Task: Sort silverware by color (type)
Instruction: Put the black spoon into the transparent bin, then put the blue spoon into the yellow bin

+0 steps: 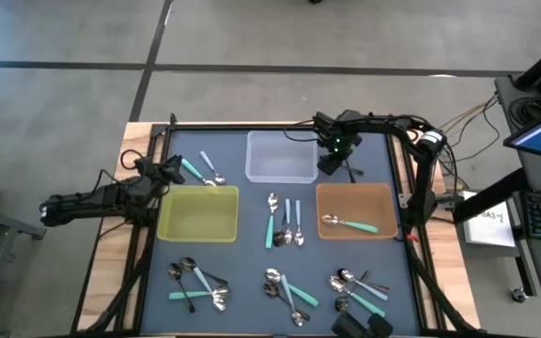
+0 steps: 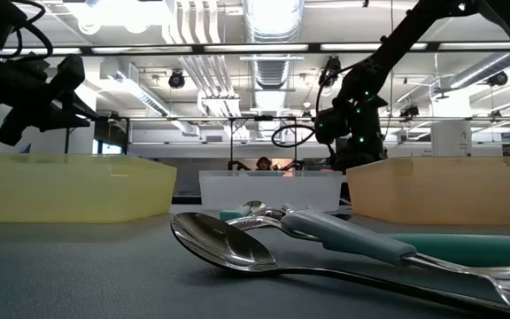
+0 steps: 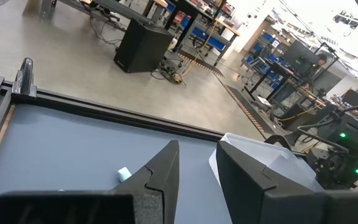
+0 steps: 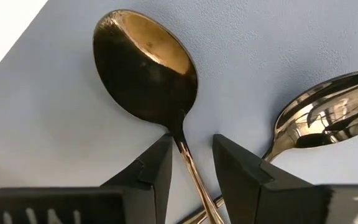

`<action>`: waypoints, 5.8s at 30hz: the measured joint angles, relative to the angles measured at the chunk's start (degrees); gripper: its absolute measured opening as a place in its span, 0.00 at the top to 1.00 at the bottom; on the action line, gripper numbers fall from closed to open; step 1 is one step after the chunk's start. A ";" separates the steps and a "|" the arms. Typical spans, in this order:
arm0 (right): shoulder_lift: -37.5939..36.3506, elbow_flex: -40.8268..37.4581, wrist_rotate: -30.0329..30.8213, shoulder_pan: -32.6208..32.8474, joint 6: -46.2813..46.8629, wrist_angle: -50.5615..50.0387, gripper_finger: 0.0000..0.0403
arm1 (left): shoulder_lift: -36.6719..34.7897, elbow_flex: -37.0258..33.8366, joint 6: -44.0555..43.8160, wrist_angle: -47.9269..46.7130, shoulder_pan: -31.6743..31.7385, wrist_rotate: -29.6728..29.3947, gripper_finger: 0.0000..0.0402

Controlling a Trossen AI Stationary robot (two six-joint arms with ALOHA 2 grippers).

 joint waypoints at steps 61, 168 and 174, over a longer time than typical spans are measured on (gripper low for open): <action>-17.16 4.18 -6.14 13.46 6.71 22.77 0.98 | -0.01 0.00 0.00 -0.01 0.00 0.00 0.78; -5.61 8.24 11.94 22.67 26.33 31.97 0.80 | 0.00 0.00 0.00 0.00 0.00 0.00 0.78; -7.98 8.27 4.55 23.57 37.26 31.57 0.74 | 0.01 0.00 0.00 -0.01 0.00 0.00 0.78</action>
